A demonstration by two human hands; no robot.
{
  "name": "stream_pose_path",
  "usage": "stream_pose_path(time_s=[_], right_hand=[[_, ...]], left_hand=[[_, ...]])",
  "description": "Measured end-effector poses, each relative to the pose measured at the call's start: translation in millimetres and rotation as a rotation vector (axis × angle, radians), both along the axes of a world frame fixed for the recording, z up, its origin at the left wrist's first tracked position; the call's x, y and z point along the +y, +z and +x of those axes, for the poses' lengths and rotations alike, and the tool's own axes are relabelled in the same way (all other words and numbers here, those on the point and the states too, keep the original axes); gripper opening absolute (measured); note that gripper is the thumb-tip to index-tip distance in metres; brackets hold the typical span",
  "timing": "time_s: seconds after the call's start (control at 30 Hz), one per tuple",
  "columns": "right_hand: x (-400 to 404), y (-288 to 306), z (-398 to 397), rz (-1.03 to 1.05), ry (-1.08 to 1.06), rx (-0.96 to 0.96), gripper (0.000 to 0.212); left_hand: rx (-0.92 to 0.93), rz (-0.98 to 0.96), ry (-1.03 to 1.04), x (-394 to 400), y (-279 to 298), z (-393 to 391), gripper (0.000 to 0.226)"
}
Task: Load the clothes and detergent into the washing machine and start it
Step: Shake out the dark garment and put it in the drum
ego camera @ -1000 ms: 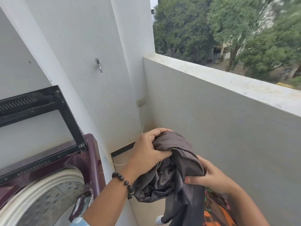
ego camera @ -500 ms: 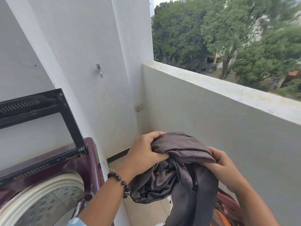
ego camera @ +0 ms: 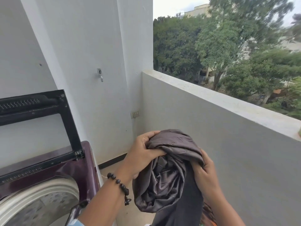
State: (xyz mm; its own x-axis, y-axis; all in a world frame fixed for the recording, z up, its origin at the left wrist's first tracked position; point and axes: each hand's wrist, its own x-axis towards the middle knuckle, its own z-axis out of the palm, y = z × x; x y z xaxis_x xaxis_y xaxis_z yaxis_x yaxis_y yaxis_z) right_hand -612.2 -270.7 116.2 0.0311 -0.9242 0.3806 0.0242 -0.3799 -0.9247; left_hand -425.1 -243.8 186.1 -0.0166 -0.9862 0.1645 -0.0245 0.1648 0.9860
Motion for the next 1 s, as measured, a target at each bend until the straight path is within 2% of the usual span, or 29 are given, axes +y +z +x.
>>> stream_pose_path(time_s=[0.13, 0.3, 0.43, 0.53, 0.6, 0.7, 0.8, 0.9, 1.0], right_hand=[[2, 24, 14, -0.032, 0.076, 0.007, 0.030], [12, 19, 25, 0.129, 0.344, -0.071, 0.046], [19, 1, 28, 0.302, 0.562, -0.143, 0.099], [24, -13, 31, 0.319, 0.662, -0.032, 0.108], [27, -18, 36, 0.311, 0.632, 0.001, 0.108], [30, -15, 46, 0.341, 0.505, -0.060, 0.104], [29, -7, 52, 0.325, 0.407, -0.119, 0.078], [20, 8, 50, 0.254, 0.343, -0.115, 0.049], [7, 19, 46, 0.167, 0.288, 0.000, 0.046]], left_hand=[[0.160, -0.045, 0.015, 4, 12, 14, 0.045], [0.180, -0.116, 0.056, 8, 19, 28, 0.044], [0.169, -0.143, 0.053, 12, 17, 38, 0.043], [0.186, -0.170, 0.067, 16, 15, 42, 0.039], [0.248, -0.184, 0.078, 18, 13, 41, 0.037], [0.352, -0.195, 0.101, 21, 8, 41, 0.036], [0.428, -0.170, 0.108, 25, 3, 46, 0.038], [0.319, -0.098, 0.082, 30, -1, 61, 0.047], [0.119, -0.013, 0.025, 32, -4, 78, 0.060]])
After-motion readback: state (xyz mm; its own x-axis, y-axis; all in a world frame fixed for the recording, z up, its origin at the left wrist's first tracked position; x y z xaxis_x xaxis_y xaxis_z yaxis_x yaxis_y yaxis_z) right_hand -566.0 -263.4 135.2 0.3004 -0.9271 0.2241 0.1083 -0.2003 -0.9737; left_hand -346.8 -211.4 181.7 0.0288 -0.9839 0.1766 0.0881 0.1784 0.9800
